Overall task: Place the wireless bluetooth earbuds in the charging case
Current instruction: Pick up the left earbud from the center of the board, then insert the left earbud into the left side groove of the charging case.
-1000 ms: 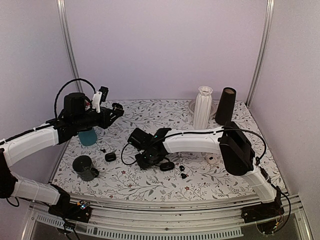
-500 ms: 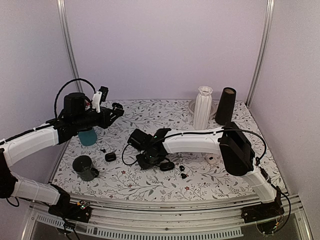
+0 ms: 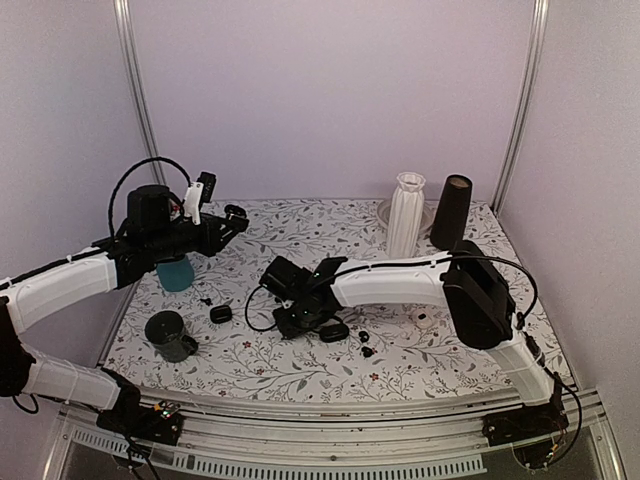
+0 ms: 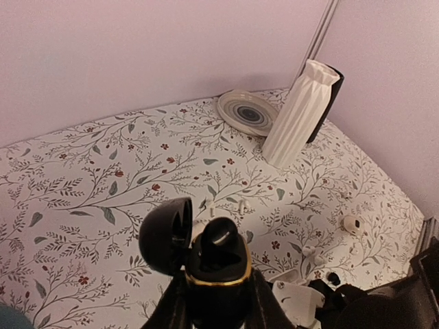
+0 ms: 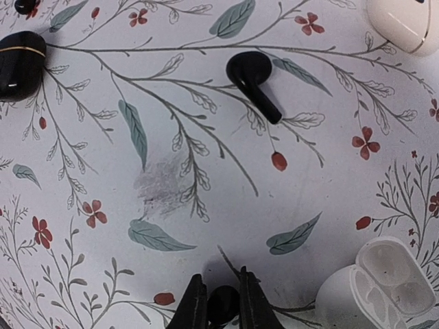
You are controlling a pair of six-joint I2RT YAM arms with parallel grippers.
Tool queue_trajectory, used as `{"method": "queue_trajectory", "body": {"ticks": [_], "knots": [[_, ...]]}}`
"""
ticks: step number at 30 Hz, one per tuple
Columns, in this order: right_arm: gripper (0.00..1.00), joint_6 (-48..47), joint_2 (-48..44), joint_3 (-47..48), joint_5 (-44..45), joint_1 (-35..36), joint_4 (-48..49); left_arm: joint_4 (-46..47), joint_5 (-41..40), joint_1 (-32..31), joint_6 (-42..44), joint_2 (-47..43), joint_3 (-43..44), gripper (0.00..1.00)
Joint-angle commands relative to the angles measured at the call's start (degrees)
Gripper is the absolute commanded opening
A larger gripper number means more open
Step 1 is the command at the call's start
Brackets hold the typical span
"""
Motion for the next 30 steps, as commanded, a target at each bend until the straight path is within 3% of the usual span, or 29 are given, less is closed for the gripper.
{"method": "queue_trajectory", "body": {"ticks": [1, 17, 30], "knots": [[0.05, -1.9, -4.0, -5.2, -2.2, -0.3, 3.0, 3.5, 1.9, 0.7, -1.7, 0.7, -1.4, 0.0], [0.05, -4.8, -28.2, -26.7, 0.0, -3.6, 23.4, 23.0, 13.1, -0.5, -8.9, 5.8, -8.0, 0.0], [0.05, -8.8, -42.0, -30.9, 3.6, -4.4, 31.7, 31.2, 20.0, -8.0, -9.5, 14.4, -4.4, 0.0]]}}
